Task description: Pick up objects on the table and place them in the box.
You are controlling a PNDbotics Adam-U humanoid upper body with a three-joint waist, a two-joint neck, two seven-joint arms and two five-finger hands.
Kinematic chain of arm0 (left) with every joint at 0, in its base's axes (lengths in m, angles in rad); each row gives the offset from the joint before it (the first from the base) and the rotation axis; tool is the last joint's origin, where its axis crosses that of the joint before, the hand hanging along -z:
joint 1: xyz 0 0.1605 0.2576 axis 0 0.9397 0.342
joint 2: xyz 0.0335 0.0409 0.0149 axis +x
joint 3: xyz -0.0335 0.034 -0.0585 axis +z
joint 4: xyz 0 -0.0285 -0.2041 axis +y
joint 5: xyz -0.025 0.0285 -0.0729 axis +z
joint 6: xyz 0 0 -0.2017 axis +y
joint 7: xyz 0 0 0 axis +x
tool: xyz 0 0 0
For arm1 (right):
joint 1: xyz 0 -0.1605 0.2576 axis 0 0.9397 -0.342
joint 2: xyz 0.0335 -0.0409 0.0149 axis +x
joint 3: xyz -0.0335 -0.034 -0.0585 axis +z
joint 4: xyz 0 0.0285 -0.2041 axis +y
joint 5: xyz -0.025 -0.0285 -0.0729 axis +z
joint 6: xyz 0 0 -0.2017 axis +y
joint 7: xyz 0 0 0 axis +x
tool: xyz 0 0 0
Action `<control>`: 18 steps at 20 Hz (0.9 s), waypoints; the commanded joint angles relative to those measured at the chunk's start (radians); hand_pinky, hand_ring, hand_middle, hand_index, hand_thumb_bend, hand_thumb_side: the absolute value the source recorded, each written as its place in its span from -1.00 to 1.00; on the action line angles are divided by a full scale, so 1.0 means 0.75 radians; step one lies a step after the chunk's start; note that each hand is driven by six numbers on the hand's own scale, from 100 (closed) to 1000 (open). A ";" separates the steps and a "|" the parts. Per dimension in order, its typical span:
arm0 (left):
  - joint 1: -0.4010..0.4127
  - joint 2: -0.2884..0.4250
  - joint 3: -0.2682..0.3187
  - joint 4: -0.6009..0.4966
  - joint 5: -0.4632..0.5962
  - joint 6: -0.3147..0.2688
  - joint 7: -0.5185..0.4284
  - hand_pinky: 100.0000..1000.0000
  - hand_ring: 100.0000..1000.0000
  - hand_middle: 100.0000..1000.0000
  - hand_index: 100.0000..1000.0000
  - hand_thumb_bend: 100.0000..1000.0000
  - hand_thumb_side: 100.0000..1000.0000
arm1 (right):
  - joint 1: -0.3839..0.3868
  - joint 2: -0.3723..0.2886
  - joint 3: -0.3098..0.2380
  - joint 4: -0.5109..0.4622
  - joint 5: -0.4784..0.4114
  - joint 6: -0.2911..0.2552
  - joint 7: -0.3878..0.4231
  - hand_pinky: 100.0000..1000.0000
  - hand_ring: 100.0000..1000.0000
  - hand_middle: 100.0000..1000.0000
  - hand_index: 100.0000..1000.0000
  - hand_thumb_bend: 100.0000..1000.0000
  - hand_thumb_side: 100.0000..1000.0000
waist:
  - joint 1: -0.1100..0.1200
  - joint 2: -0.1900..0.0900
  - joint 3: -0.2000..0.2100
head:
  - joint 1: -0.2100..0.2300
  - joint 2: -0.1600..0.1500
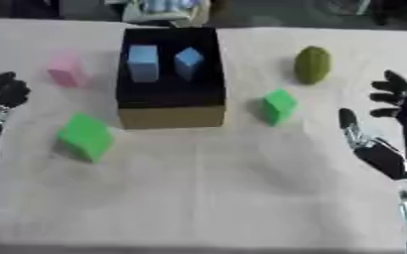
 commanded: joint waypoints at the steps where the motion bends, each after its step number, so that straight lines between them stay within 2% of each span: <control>1: -0.020 0.068 -0.007 -0.021 -0.010 -0.009 -0.010 0.64 0.48 0.30 0.59 0.14 0.04 | -0.015 -0.033 -0.013 -0.023 -0.001 -0.002 -0.001 0.22 0.50 0.56 0.91 -0.44 -0.19 | 0.019 -0.017 -0.004 | 0.000 -0.013; 7: -0.054 0.243 -0.054 -0.011 -0.057 -0.039 -0.063 0.64 0.48 0.31 0.62 0.13 0.04 | -0.014 -0.037 -0.012 -0.021 -0.001 -0.005 0.003 0.22 0.51 0.56 0.91 -0.46 -0.18 | 0.023 -0.020 -0.008 | -0.001 -0.010; 11: -0.098 0.415 -0.119 -0.003 -0.141 -0.079 -0.148 0.65 0.50 0.36 0.65 0.14 0.06 | -0.014 -0.041 -0.011 -0.020 -0.002 -0.005 0.005 0.22 0.51 0.56 0.91 -0.47 -0.17 | 0.025 -0.023 -0.011 | -0.001 -0.008; 18: -0.254 0.721 -0.318 0.035 -0.363 -0.185 -0.418 0.64 0.56 0.46 0.69 0.08 -0.04 | -0.014 -0.047 -0.004 -0.017 0.000 -0.009 0.020 0.23 0.51 0.57 0.92 -0.50 -0.16 | 0.038 -0.033 -0.023 | 0.003 -0.004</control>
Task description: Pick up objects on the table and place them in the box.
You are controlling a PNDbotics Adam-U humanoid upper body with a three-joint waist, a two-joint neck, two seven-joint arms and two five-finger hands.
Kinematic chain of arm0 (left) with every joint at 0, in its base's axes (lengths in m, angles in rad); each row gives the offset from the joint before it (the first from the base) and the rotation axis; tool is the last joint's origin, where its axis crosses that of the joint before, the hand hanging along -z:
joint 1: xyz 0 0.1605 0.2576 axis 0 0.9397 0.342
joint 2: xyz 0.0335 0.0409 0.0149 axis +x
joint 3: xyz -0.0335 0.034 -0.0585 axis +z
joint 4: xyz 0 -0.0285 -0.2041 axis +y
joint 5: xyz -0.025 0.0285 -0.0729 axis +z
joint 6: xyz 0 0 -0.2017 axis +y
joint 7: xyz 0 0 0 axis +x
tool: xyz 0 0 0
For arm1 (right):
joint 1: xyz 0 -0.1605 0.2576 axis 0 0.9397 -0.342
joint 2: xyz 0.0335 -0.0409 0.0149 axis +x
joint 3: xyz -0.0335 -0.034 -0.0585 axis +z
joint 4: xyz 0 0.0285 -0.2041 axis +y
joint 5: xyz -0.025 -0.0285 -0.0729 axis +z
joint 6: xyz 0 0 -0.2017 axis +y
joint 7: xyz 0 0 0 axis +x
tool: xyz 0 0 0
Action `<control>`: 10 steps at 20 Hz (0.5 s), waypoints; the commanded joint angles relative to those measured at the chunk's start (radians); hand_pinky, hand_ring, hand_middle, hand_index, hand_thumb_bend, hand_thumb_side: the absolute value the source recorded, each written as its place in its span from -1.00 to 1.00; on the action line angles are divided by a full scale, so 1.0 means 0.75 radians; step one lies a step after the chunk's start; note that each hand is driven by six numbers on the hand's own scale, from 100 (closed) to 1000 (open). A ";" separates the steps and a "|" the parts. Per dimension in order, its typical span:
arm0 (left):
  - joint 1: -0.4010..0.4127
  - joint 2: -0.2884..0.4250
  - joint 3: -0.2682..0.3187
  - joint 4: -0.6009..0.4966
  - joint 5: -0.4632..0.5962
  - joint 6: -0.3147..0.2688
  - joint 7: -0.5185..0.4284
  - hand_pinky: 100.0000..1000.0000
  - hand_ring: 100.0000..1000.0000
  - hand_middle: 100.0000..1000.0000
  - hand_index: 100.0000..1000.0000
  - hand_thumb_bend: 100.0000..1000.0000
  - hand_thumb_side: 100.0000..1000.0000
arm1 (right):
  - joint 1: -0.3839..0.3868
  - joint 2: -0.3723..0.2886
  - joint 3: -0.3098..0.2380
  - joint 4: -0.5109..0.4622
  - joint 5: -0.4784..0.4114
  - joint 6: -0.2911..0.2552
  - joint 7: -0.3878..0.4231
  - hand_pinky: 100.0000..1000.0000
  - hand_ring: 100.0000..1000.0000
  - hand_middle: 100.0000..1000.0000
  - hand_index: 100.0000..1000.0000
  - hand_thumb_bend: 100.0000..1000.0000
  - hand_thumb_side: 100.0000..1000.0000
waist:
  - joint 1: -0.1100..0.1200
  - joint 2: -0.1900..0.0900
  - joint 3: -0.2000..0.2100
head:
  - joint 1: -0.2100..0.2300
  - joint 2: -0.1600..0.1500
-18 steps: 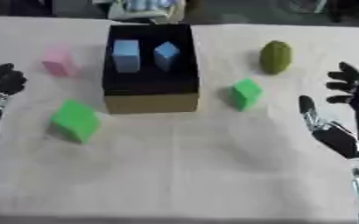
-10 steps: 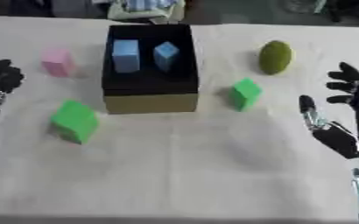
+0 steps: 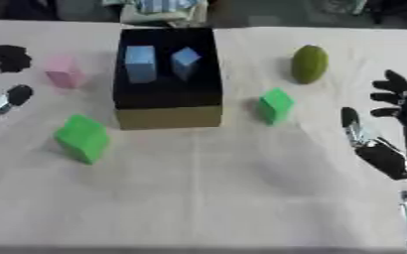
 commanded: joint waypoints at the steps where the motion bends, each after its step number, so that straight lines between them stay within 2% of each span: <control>1: -0.078 0.156 -0.084 0.006 -0.100 -0.051 -0.138 0.64 0.56 0.48 0.70 0.08 -0.06 | -0.014 -0.039 -0.004 -0.018 0.000 -0.004 0.009 0.22 0.51 0.57 0.92 -0.50 -0.16 | 0.021 -0.033 -0.005 | 0.004 -0.004; 5: -0.208 0.229 -0.205 0.056 -0.211 -0.120 -0.310 0.64 0.59 0.51 0.71 0.04 -0.14 | -0.012 -0.040 -0.001 -0.016 -0.002 -0.004 0.012 0.22 0.51 0.57 0.92 -0.52 -0.15 | 0.028 -0.039 -0.015 | 0.007 -0.002; 10: -0.320 0.231 -0.321 0.148 -0.306 -0.206 -0.452 0.64 0.60 0.54 0.72 0.03 -0.20 | -0.009 -0.043 0.001 -0.013 -0.006 -0.004 0.013 0.22 0.51 0.57 0.92 -0.52 -0.15 | 0.036 -0.046 -0.025 | 0.007 0.005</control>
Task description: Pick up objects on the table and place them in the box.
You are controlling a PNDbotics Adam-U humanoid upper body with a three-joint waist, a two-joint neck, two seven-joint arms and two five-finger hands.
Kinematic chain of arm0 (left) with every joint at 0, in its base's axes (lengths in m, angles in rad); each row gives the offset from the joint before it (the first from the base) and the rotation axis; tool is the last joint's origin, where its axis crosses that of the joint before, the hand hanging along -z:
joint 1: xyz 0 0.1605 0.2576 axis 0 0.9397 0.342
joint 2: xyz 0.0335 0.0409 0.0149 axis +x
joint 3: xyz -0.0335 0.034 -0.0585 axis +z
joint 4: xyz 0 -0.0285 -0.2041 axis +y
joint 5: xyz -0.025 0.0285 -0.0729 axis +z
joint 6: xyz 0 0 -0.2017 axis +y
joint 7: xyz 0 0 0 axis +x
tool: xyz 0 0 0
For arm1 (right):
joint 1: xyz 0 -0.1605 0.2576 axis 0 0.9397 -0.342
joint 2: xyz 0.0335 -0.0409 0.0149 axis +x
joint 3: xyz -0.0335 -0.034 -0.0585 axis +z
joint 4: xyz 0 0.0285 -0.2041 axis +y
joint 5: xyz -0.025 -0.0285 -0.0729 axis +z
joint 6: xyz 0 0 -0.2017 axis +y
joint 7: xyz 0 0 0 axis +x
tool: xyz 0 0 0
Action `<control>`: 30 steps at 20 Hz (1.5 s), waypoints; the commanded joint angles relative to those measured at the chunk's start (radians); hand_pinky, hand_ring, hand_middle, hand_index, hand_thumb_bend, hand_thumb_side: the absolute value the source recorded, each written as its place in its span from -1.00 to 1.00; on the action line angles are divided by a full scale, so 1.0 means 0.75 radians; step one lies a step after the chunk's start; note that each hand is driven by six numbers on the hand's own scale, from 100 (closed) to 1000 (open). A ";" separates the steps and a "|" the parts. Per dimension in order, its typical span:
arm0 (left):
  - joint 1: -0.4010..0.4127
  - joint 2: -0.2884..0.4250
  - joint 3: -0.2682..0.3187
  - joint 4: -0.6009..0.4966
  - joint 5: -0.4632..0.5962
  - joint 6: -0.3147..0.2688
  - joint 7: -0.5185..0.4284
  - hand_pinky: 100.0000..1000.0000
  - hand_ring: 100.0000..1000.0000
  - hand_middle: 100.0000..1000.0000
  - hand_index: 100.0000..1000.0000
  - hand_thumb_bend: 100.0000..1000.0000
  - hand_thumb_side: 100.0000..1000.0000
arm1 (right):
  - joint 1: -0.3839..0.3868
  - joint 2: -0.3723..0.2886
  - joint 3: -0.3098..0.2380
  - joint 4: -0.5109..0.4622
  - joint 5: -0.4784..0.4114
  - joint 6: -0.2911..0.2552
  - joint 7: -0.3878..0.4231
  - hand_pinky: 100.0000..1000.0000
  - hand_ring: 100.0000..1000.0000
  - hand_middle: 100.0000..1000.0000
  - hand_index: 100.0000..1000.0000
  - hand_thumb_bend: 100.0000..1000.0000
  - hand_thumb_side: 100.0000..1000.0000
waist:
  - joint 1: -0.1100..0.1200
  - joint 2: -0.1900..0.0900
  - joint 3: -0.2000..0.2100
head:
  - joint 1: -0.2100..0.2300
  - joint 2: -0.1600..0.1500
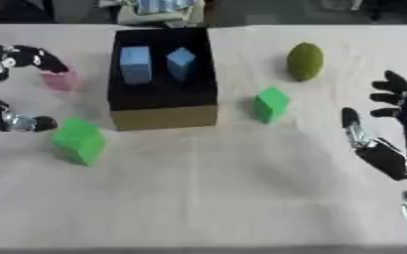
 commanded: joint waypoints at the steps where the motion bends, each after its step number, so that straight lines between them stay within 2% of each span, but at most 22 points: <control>1: -0.054 0.047 -0.055 0.046 -0.047 -0.051 -0.084 0.64 0.60 0.55 0.72 0.03 -0.22 | -0.010 -0.035 0.000 -0.016 -0.006 -0.001 0.004 0.22 0.51 0.57 0.92 -0.53 -0.15 | 0.022 -0.043 -0.004 | 0.002 0.005; 6: -0.111 0.021 -0.141 0.120 -0.109 -0.125 -0.193 0.64 0.62 0.57 0.73 -0.01 -0.30 | -0.007 -0.037 0.002 -0.014 -0.010 -0.002 0.007 0.22 0.51 0.57 0.92 -0.53 -0.15 | 0.029 -0.049 -0.008 | 0.000 0.013; 14: -0.141 -0.014 -0.177 0.216 -0.145 -0.176 -0.280 0.64 0.61 0.57 0.73 -0.06 -0.34 | -0.007 -0.040 0.002 -0.012 -0.011 -0.001 0.006 0.22 0.51 0.57 0.92 -0.53 -0.15 | 0.029 -0.051 -0.011 | -0.003 0.018; 30: -0.155 -0.095 -0.171 0.319 -0.208 -0.173 -0.247 0.61 0.55 0.50 0.71 -0.07 -0.35 | -0.008 -0.035 0.003 -0.010 -0.013 0.000 0.006 0.22 0.51 0.57 0.92 -0.54 -0.14 | 0.023 -0.050 -0.011 | -0.004 0.015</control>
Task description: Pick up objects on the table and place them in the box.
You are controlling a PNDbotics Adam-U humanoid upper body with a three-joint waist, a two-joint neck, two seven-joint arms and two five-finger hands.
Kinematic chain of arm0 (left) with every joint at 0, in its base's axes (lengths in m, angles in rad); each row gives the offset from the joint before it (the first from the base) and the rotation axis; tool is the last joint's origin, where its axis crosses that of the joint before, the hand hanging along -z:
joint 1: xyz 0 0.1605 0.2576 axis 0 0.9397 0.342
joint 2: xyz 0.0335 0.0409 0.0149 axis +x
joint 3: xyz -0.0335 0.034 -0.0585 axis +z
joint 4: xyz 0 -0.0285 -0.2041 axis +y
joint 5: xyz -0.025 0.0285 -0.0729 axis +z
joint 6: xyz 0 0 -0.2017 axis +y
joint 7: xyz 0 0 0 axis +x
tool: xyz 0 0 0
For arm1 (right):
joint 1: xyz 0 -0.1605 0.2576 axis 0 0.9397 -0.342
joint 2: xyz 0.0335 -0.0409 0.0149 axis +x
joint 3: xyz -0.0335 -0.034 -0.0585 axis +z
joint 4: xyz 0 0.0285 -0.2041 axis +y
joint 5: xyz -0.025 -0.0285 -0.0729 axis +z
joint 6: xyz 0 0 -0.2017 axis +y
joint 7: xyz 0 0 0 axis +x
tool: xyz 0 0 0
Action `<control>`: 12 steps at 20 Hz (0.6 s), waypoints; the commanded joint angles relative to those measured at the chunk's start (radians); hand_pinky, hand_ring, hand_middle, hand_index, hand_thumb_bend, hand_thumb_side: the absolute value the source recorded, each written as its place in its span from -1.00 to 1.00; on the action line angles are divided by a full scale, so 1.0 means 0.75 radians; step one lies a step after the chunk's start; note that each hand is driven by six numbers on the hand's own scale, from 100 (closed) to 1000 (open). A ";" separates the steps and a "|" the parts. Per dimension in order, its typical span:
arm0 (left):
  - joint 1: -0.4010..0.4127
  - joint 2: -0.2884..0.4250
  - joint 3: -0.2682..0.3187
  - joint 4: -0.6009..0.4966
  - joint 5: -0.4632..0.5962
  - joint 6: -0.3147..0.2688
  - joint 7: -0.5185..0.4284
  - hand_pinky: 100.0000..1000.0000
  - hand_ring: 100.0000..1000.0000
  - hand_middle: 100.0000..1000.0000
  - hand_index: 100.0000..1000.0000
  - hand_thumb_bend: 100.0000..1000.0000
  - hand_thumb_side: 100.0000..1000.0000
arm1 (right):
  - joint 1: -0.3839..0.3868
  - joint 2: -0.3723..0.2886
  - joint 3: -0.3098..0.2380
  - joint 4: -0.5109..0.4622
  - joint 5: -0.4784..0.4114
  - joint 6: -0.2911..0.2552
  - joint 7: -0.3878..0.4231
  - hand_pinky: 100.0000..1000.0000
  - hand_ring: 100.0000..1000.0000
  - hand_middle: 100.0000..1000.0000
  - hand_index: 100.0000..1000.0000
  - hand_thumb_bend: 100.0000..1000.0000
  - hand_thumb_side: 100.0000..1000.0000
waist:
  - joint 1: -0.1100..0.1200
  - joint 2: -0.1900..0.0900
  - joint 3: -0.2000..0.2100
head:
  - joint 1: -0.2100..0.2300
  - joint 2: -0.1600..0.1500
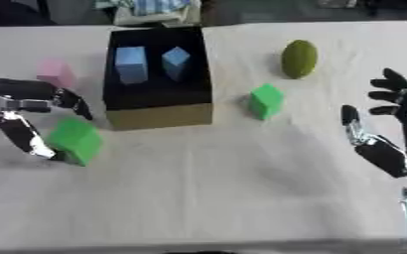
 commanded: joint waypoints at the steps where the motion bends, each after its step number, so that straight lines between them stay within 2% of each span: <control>1: -0.028 0.013 0.011 0.016 -0.022 -0.051 -0.040 0.61 0.54 0.48 0.70 -0.08 -0.35 | -0.009 -0.031 -0.004 -0.012 -0.002 -0.001 0.001 0.22 0.51 0.57 0.92 -0.54 -0.14 | 0.013 -0.040 -0.001 | 0.001 0.003; 7: -0.020 0.003 0.014 0.041 -0.033 -0.064 -0.019 0.53 0.32 0.18 0.53 -0.18 -0.43 | -0.008 -0.031 -0.007 -0.010 0.000 0.001 0.001 0.22 0.51 0.57 0.92 -0.55 -0.14 | 0.012 -0.038 -0.001 | 0.000 0.005; 12: 0.003 0.018 0.056 -0.010 -0.017 -0.060 0.034 0.41 0.04 -0.14 0.26 -0.29 -0.49 | -0.008 -0.029 -0.009 -0.010 0.001 0.002 -0.001 0.22 0.51 0.57 0.92 -0.56 -0.14 | 0.010 -0.036 0.000 | -0.005 0.003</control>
